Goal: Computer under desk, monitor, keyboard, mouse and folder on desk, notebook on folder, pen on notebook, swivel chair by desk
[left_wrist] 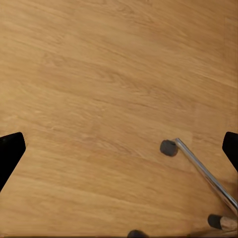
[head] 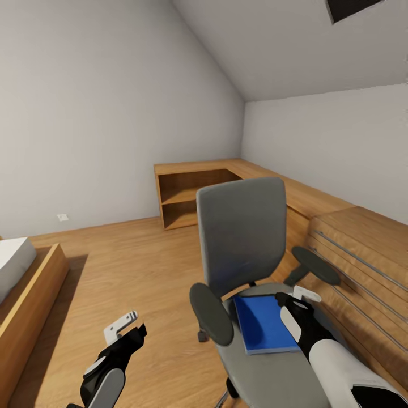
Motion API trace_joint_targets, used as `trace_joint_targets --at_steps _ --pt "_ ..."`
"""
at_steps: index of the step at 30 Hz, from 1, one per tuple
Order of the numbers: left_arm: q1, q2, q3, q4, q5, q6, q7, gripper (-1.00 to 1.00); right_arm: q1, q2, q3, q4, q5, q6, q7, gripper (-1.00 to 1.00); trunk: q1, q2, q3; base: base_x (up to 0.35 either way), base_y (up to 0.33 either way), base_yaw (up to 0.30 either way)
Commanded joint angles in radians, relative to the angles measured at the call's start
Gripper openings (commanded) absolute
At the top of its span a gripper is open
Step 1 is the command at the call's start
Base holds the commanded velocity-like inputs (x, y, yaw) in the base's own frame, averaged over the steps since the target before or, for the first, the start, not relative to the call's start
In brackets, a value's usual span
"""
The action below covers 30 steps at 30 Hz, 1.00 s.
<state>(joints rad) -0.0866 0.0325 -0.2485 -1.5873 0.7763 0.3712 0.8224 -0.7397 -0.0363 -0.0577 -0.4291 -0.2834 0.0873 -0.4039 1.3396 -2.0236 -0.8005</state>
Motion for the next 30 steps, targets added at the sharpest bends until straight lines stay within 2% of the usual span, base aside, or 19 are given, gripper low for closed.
trace_joint_targets --at_steps 1,13,30 --pt "-0.001 0.001 -0.002 -0.001 0.005 0.003 0.007 1.00 0.000 -0.001 -0.004 0.024 -0.013 0.005 -0.006 1.00 0.000 0.000 -0.001 -0.089 -0.010 0.000" --pt "-0.001 0.001 -0.003 -0.001 0.003 0.003 0.007 1.00 0.000 -0.001 -0.004 0.024 -0.013 0.005 -0.006 1.00 0.000 0.000 -0.001 -0.029 -0.002 0.000" --pt "-0.001 0.001 -0.003 0.000 0.005 0.003 0.007 1.00 0.000 -0.001 -0.003 0.024 -0.011 0.005 -0.006 1.00 0.000 0.000 -0.001 -0.181 0.000 0.000"
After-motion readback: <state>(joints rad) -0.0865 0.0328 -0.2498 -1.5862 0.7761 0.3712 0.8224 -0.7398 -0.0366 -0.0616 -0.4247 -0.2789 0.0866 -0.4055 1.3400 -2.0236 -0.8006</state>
